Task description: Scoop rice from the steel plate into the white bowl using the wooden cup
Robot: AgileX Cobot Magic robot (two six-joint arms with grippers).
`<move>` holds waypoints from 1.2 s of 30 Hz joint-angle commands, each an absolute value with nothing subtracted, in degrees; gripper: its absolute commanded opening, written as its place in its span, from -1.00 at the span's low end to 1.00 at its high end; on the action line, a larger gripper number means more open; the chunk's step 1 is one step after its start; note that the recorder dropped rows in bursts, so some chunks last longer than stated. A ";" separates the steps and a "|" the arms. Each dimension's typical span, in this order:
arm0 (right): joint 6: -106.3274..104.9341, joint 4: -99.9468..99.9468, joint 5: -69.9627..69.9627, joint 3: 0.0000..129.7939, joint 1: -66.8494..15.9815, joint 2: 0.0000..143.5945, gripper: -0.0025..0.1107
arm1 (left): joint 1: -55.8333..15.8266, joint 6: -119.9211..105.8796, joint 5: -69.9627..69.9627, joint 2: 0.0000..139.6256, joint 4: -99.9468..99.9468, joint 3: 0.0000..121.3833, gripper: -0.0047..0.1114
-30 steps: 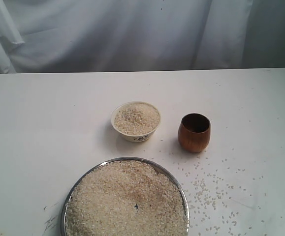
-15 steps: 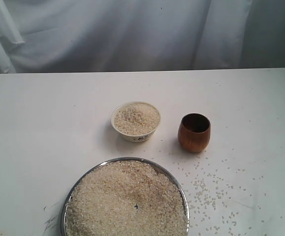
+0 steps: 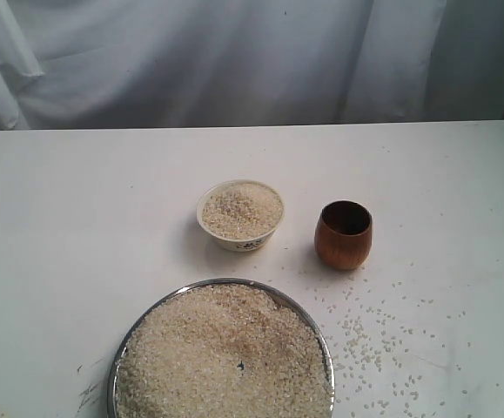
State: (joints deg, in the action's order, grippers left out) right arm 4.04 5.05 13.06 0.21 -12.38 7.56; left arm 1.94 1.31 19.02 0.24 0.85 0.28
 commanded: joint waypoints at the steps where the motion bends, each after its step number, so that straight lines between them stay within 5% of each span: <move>1: 2.73 4.95 15.30 0.00 -11.32 6.83 -0.96 | 2.04 1.35 18.27 0.00 0.81 0.00 -0.92; 8: -1.38 3.39 18.06 0.00 -6.07 2.00 -0.96 | 2.04 1.35 18.27 0.00 0.81 0.00 -0.92; 36: -1.96 2.03 18.06 0.00 -6.07 2.00 -0.96 | 2.04 1.35 18.27 0.00 0.81 0.00 -0.92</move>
